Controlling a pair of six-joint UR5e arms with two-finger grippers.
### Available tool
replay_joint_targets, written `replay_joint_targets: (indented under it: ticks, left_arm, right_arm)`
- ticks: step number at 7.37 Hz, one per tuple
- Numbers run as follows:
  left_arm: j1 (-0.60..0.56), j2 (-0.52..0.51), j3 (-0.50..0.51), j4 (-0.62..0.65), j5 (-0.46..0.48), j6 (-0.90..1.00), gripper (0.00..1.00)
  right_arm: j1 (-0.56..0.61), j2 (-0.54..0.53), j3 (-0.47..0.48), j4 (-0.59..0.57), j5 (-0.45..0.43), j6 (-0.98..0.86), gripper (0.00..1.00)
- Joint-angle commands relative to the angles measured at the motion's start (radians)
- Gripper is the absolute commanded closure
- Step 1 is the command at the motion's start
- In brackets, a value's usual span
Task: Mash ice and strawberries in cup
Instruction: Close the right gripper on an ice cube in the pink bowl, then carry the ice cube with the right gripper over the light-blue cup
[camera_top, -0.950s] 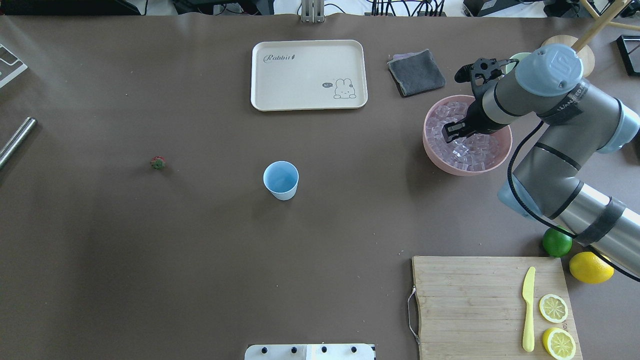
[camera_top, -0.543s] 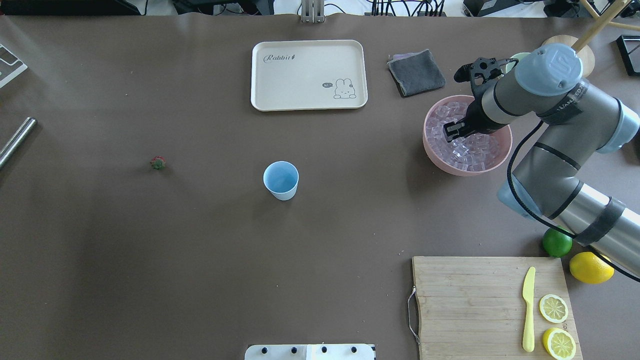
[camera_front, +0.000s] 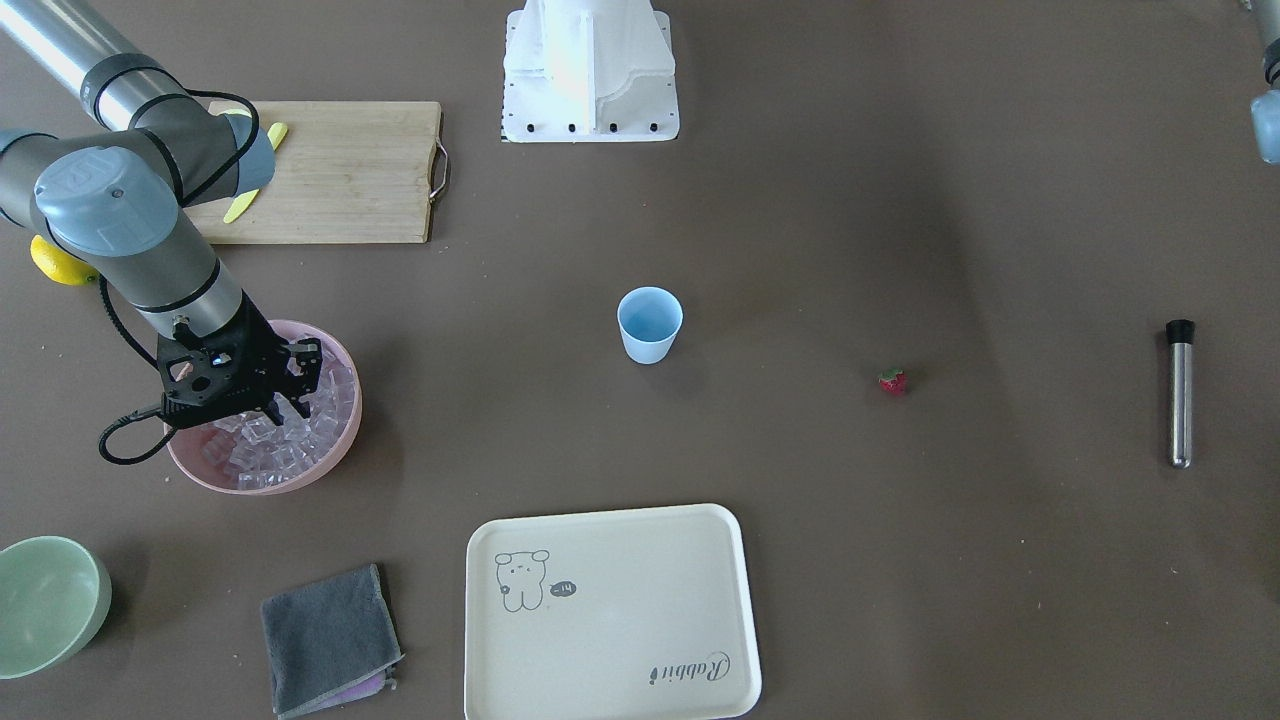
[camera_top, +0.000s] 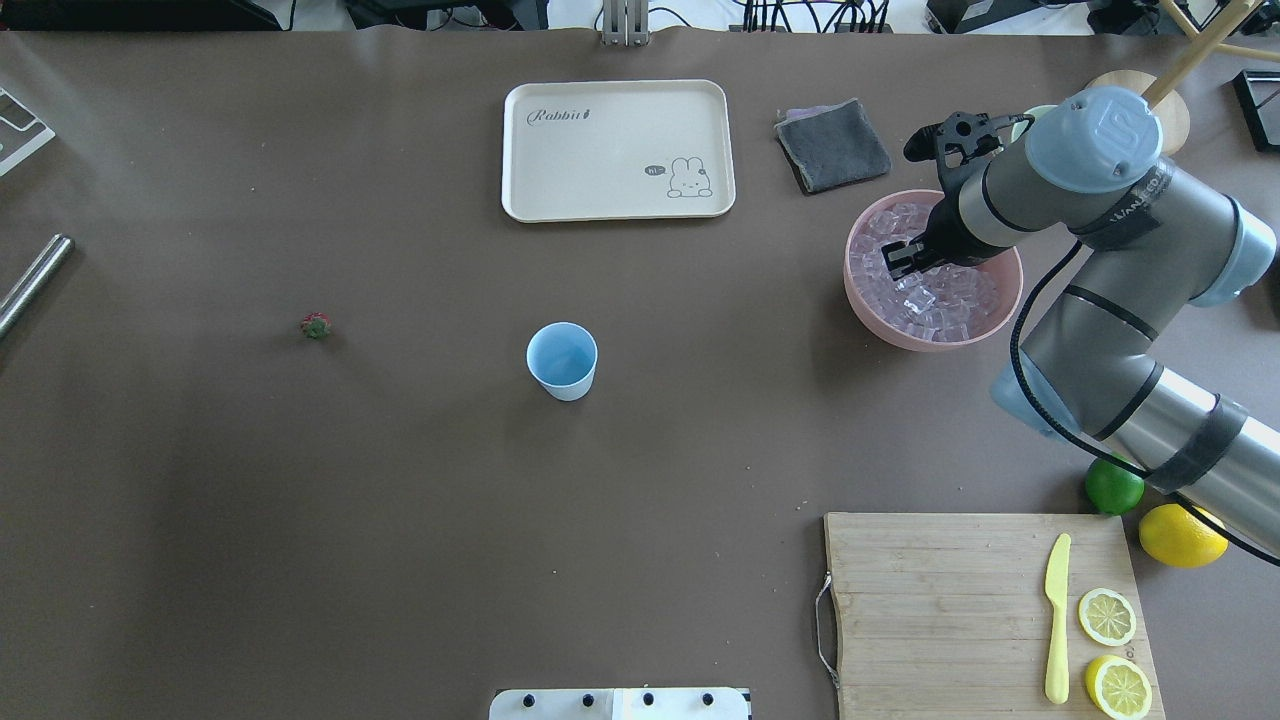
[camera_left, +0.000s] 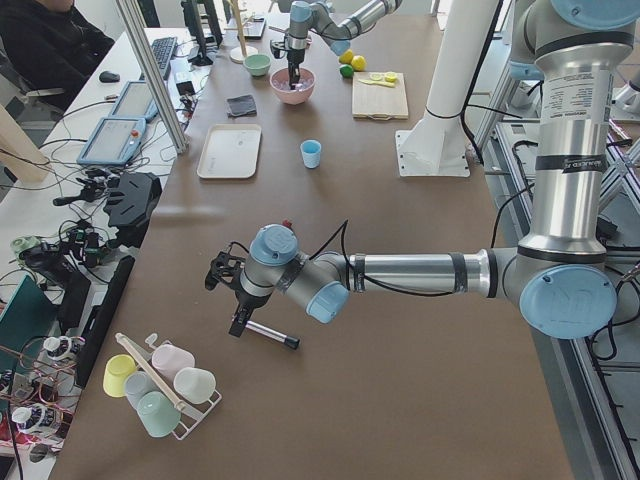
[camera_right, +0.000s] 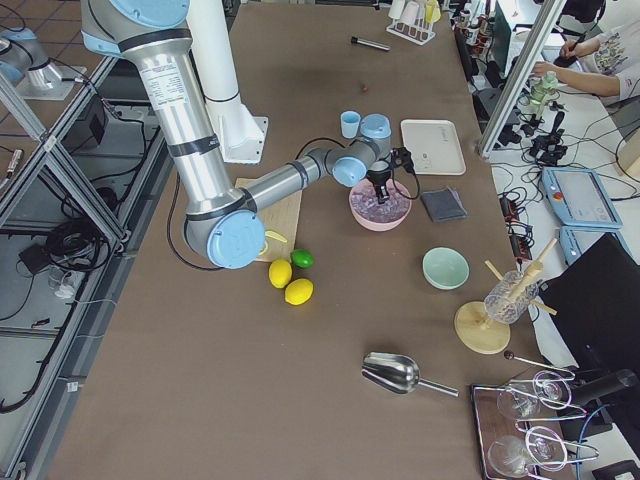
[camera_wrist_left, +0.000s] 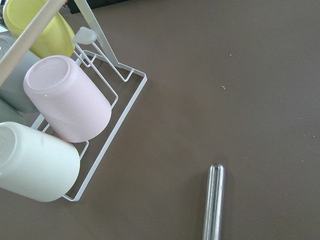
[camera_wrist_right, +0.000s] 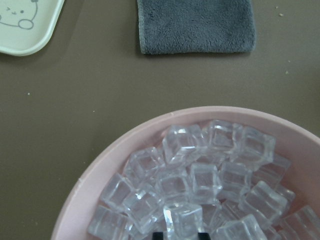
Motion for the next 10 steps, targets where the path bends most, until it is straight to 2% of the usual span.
replay_joint_targets:
  ticks: [1,2,4,5,6,7,9,10]
  left_arm:
    - [0.0,-0.01,0.015,0.0,0.001,0.002,0.03]
    - [0.0,-0.017,0.054,-0.04,0.001,0.002,0.03]
    - [0.0,-0.028,0.095,-0.084,0.001,-0.002,0.03]
    - [0.0,-0.03,0.097,-0.083,0.001,-0.002,0.03]
    - [0.0,-0.036,0.097,-0.083,0.001,-0.002,0.03]
    - [0.0,-0.036,0.091,-0.083,0.001,-0.007,0.03]
    - [0.002,-0.036,0.08,-0.084,-0.003,-0.01,0.03]
    - [0.002,-0.042,0.08,-0.081,-0.01,-0.01,0.03]
  right_arm:
    - [0.024,0.043,0.078,-0.087,0.045,0.031,1.0]
    - [0.024,0.111,0.128,-0.222,0.059,0.037,1.0]
    - [-0.055,0.247,0.117,-0.267,0.024,0.22,1.0]
    - [-0.123,0.31,0.095,-0.268,-0.051,0.297,1.0]
    - [-0.207,0.385,0.038,-0.262,-0.153,0.387,1.0]
    - [-0.264,0.481,-0.026,-0.265,-0.209,0.443,1.0]
    - [-0.361,0.559,-0.083,-0.259,-0.318,0.506,1.0]
    - [-0.382,0.568,-0.108,-0.253,-0.343,0.521,1.0]
